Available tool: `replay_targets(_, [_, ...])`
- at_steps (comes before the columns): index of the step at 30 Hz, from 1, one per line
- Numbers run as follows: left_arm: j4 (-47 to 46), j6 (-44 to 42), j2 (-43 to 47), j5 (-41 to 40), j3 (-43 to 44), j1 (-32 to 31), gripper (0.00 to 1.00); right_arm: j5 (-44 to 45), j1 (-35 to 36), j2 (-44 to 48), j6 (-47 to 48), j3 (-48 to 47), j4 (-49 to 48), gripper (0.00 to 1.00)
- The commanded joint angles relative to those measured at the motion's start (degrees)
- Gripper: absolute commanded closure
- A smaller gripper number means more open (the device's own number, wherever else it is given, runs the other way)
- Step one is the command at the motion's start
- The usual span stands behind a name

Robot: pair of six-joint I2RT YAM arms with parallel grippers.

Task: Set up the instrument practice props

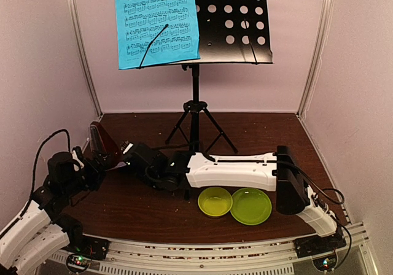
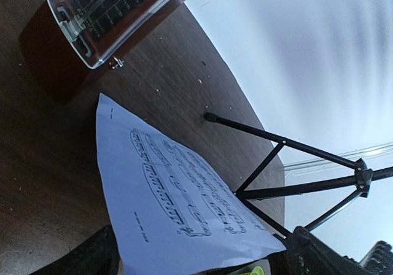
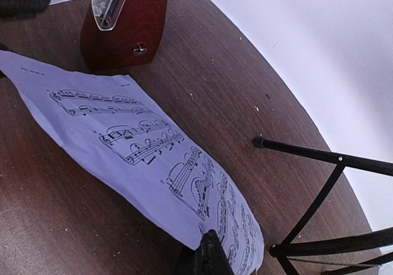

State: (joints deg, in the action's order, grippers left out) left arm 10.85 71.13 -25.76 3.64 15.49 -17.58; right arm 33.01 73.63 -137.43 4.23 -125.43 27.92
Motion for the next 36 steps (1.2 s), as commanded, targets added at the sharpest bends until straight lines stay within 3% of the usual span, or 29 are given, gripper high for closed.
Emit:
replay_targets(1, [0.18, 4.41, 0.39, -6.23, 3.92, -2.74, 0.02, -0.31, -0.1, -0.56, -3.22, -2.1, 2.63, 1.0])
replay_targets(13, [-8.08, 7.48, -8.58, -8.29, 3.62, -9.31, 0.03, -5.24, -0.54, 0.52, -5.74, -2.51, 2.24, 1.0])
replay_targets(18, [-11.24, 8.12, -12.8, -10.13, 3.83, -11.52, 0.08, -7.66, -0.35, 0.55, -7.38, -2.37, 2.63, 1.0])
replay_targets(23, [-12.87, 9.51, -17.72, -10.36, 3.87, -11.93, 0.19, -10.07, 0.39, 1.36, -7.64, -0.6, 1.45, 1.0])
replay_targets(29, [-11.52, 9.52, -20.39, -11.51, 4.73, -11.89, 0.44, -12.78, 1.38, 5.0, -6.75, 4.99, -2.83, 1.0])
replay_targets(31, [-9.47, 8.74, -20.44, -12.11, 5.13, -11.92, 0.57, -13.73, 1.59, 6.26, -6.69, 6.67, -4.45, 0.97])
replay_targets(36, [-4.76, 3.92, -19.48, -12.54, 6.14, -11.94, 1.0, -17.97, 1.56, 10.35, -7.22, 13.51, -9.02, 0.86])
